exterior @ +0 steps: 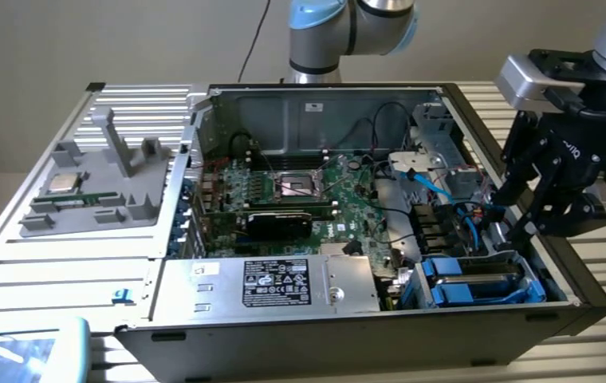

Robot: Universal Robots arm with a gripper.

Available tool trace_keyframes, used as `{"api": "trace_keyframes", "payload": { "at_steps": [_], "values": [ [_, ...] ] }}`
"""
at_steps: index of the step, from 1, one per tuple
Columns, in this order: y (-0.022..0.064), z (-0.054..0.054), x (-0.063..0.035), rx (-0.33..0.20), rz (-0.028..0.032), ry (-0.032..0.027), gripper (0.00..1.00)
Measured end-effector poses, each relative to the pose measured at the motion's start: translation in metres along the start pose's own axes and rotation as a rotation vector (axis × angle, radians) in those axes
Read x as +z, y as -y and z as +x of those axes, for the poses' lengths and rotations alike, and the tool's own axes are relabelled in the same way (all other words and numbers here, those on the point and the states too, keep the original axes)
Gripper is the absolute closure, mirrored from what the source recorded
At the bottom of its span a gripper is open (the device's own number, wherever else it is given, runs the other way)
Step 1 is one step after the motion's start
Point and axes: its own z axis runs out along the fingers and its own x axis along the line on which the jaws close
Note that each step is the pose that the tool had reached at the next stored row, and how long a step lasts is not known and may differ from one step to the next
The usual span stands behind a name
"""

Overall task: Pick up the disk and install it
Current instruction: 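Insert the first disk wire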

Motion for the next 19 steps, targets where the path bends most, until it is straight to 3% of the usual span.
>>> {"api": "trace_keyframes", "payload": {
  "at_steps": [2,3,7,13,15,18,19],
  "values": [
    [0.0002,0.0000,0.0018,0.001,-0.0028,0.0011,0.48],
    [0.0003,0.0001,0.0022,0.002,-0.0059,0.0043,0.48],
    [0.0003,-0.0002,0.0035,0.009,-0.0180,0.0246,0.48],
    [0.0004,-0.0001,0.0044,0.055,-0.0250,0.0328,0.48],
    [0.0005,0.0002,0.0046,0.060,-0.0326,0.0352,0.48],
    [0.0007,0.0013,0.0053,0.061,-0.0547,0.0360,0.48],
    [0.0012,0.0020,0.0055,0.061,-0.0590,0.0356,0.48]
  ]
}}
